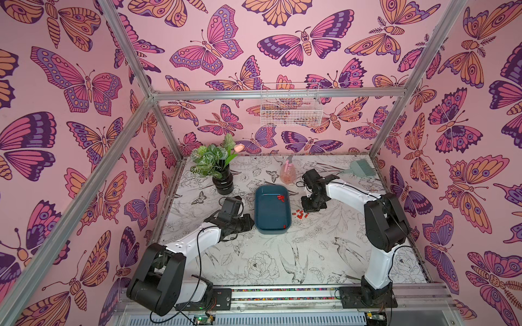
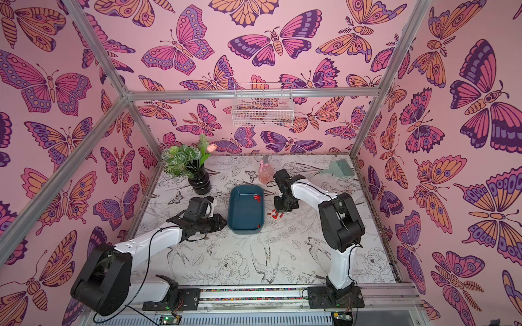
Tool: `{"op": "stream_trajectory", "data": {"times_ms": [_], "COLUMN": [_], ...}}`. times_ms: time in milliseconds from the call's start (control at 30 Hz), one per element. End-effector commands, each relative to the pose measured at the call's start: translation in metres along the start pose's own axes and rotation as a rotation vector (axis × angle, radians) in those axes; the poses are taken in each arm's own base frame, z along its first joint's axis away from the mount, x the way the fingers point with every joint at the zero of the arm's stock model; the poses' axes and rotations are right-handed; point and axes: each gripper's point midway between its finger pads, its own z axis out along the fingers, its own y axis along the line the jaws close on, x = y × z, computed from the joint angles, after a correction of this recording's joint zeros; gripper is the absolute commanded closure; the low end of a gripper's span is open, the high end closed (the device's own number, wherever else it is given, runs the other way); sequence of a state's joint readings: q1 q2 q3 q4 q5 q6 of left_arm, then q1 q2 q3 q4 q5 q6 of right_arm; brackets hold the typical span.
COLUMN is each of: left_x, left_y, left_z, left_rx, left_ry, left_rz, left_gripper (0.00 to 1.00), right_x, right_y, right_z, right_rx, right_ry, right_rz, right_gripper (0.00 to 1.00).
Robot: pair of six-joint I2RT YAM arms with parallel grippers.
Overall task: Take the screw protection sleeves out of the storage box
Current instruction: Move the storage box to the center of the board, then place the screw protection sleeve at the center of the board.
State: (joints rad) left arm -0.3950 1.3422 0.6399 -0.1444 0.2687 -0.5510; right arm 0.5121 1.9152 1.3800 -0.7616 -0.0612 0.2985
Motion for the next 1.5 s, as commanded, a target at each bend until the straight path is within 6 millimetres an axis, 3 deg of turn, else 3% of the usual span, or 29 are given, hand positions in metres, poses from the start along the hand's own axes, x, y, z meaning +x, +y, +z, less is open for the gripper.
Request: {"op": "stream_trajectory", "data": {"times_ms": [0,333,633,667,1100,1467], "left_x": [-0.005,-0.016,-0.023,-0.028,-0.031,-0.034], "left_y": [-0.003,-0.008,-0.009,-0.014,-0.019,-0.025], "left_z": [-0.004,-0.009,-0.022,-0.030,-0.037,-0.042], "left_rx": [-0.009,-0.008,-0.019,-0.002,0.016,0.035], "left_ry": [-0.011,-0.033,-0.069,-0.099,-0.117,-0.129], "left_rz": [0.026,0.036,0.038,0.045,0.040,0.039], "left_gripper": [0.74,0.74,0.74,0.74,0.74,0.75], "right_x": [0.001,0.008,0.007,0.008,0.015,0.015], "right_y": [-0.009,-0.018,-0.017,-0.017,-0.014,-0.013], "right_z": [0.002,0.008,0.012,0.013,0.017,0.007], "right_rx": [0.003,0.008,-0.007,-0.006,-0.030,-0.039], "right_ry": [0.009,0.031,0.038,0.041,0.051,0.036], "right_rz": [0.005,0.013,0.015,0.018,0.017,0.015], "right_gripper": [0.93,0.93,0.92,0.92,0.90,0.79]}}
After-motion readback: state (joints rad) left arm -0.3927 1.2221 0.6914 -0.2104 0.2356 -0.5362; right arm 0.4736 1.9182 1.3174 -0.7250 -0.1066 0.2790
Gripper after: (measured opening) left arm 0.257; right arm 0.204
